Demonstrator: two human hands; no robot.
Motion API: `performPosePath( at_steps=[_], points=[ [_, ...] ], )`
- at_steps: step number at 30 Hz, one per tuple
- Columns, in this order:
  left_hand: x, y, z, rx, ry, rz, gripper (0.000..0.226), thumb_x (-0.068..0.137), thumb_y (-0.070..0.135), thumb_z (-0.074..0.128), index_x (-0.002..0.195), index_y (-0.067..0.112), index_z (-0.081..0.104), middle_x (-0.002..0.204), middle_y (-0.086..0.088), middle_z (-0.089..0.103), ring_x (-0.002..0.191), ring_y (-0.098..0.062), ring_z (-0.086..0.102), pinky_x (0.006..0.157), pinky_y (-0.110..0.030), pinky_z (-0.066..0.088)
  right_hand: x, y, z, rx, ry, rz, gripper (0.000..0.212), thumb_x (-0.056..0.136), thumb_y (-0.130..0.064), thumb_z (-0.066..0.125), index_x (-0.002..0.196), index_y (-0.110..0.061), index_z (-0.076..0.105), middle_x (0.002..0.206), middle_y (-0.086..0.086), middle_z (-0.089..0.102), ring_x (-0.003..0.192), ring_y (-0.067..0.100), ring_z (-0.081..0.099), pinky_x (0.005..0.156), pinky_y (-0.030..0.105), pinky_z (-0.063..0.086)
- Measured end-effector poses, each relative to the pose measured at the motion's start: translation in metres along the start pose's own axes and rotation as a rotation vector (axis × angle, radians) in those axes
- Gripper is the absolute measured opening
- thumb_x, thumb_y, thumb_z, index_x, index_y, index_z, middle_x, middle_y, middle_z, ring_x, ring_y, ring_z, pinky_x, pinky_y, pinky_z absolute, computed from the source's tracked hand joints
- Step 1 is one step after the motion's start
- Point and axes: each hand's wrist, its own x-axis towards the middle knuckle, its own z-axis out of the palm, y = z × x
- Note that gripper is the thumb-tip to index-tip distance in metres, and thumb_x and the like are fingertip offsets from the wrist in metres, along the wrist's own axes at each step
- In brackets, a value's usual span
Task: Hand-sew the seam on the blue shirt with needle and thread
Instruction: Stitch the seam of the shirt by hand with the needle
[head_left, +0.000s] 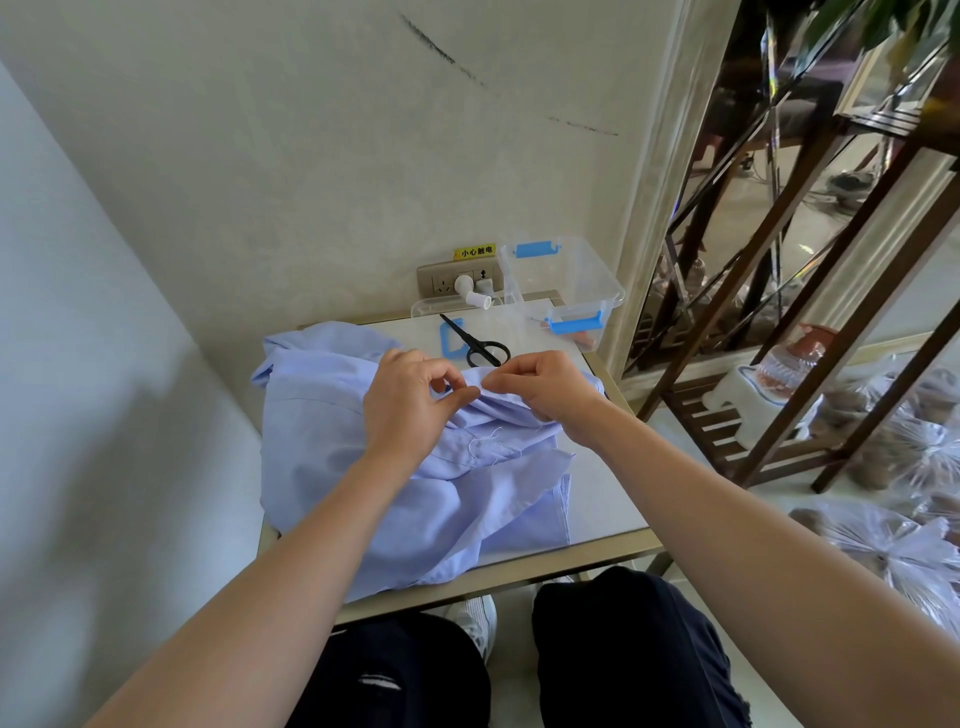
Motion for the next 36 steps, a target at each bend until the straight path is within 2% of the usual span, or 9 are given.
performPosePath(
  at_steps=[8, 13, 16, 19, 25, 29, 31, 33, 36],
  points=[
    [0.001, -0.001, 0.001, -0.058, 0.004, -0.067, 0.006, 0.086, 0.028, 0.072, 0.082, 0.026, 0.076, 0.084, 0.002, 0.065, 0.095, -0.018, 0.051, 0.073, -0.031, 0.041, 0.000, 0.004, 0.002, -0.039, -0.034, -0.008, 0.018, 0.090, -0.021, 0.071, 0.101, -0.007, 0.074, 0.039, -0.019, 0.044, 0.032, 0.002, 0.034, 0.038, 0.011, 0.024],
    [-0.001, 0.005, -0.002, -0.051, 0.011, -0.104, 0.014, 0.081, 0.022, 0.069, 0.068, 0.025, 0.064, 0.075, 0.011, 0.060, 0.089, -0.017, 0.050, 0.066, -0.028, 0.035, -0.001, 0.001, 0.003, -0.045, -0.068, -0.032, 0.016, 0.092, -0.019, 0.068, 0.101, -0.008, 0.074, 0.043, -0.017, 0.047, 0.034, 0.001, 0.036, 0.038, 0.010, 0.026],
    [-0.001, 0.002, -0.001, -0.093, 0.020, -0.149, 0.018, 0.074, 0.033, 0.062, 0.059, 0.032, 0.053, 0.070, 0.009, 0.062, 0.083, -0.023, 0.055, 0.063, -0.031, 0.041, -0.004, 0.000, 0.002, -0.043, -0.081, -0.052, 0.015, 0.092, -0.018, 0.067, 0.101, -0.007, 0.073, 0.042, -0.017, 0.047, 0.035, 0.001, 0.037, 0.038, 0.009, 0.027],
    [0.000, 0.000, 0.001, -0.102, 0.003, -0.174, 0.015, 0.068, 0.041, 0.053, 0.057, 0.032, 0.051, 0.068, 0.007, 0.063, 0.080, -0.025, 0.058, 0.061, -0.034, 0.046, -0.005, 0.000, 0.002, -0.045, -0.066, -0.060, 0.013, 0.092, -0.019, 0.068, 0.098, -0.008, 0.072, 0.040, -0.017, 0.044, 0.033, 0.002, 0.034, 0.038, 0.010, 0.027],
    [-0.003, 0.004, 0.000, -0.157, 0.018, -0.216, 0.018, 0.080, 0.020, 0.066, 0.065, 0.022, 0.057, 0.060, 0.009, 0.055, 0.067, -0.017, 0.053, 0.058, -0.027, 0.039, -0.005, 0.001, 0.003, -0.050, -0.058, -0.051, 0.015, 0.092, -0.021, 0.068, 0.098, -0.008, 0.073, 0.040, -0.017, 0.042, 0.033, 0.003, 0.033, 0.038, 0.009, 0.026],
    [-0.002, 0.007, -0.005, -0.393, -0.033, -0.393, 0.015, 0.086, 0.011, 0.060, 0.072, 0.010, 0.059, 0.063, 0.003, 0.058, 0.059, -0.012, 0.049, 0.061, -0.027, 0.038, -0.006, 0.000, 0.005, -0.047, -0.029, -0.042, 0.017, 0.091, -0.026, 0.069, 0.097, -0.011, 0.074, 0.055, -0.007, 0.047, 0.034, 0.002, 0.035, 0.038, 0.009, 0.027],
    [-0.002, 0.013, -0.009, -0.604, -0.044, -0.525, 0.014, 0.090, 0.009, 0.054, 0.075, 0.008, 0.054, 0.074, -0.003, 0.066, 0.058, -0.012, 0.056, 0.058, -0.025, 0.043, -0.009, -0.004, 0.006, -0.052, -0.025, -0.045, 0.017, 0.091, -0.027, 0.069, 0.098, -0.012, 0.073, 0.061, -0.006, 0.051, 0.034, 0.000, 0.039, 0.038, 0.008, 0.029],
    [-0.002, 0.021, -0.016, -0.905, -0.070, -0.647, 0.017, 0.094, 0.005, 0.045, 0.078, 0.011, 0.044, 0.086, -0.008, 0.072, 0.058, -0.014, 0.062, 0.048, -0.021, 0.045, -0.013, -0.009, 0.006, -0.045, -0.027, -0.053, 0.017, 0.093, -0.024, 0.067, 0.100, -0.010, 0.072, 0.054, -0.014, 0.053, 0.034, -0.003, 0.042, 0.038, 0.008, 0.031],
    [-0.004, 0.029, -0.028, -1.240, -0.070, -0.745, 0.015, 0.094, 0.001, 0.035, 0.085, 0.011, 0.041, 0.078, -0.007, 0.076, 0.056, -0.012, 0.067, 0.046, -0.018, 0.048, -0.022, -0.017, 0.006, -0.028, -0.013, -0.051, 0.017, 0.093, -0.021, 0.066, 0.102, -0.007, 0.070, 0.037, -0.019, 0.044, 0.031, 0.000, 0.039, 0.036, 0.010, 0.029]
  ],
)
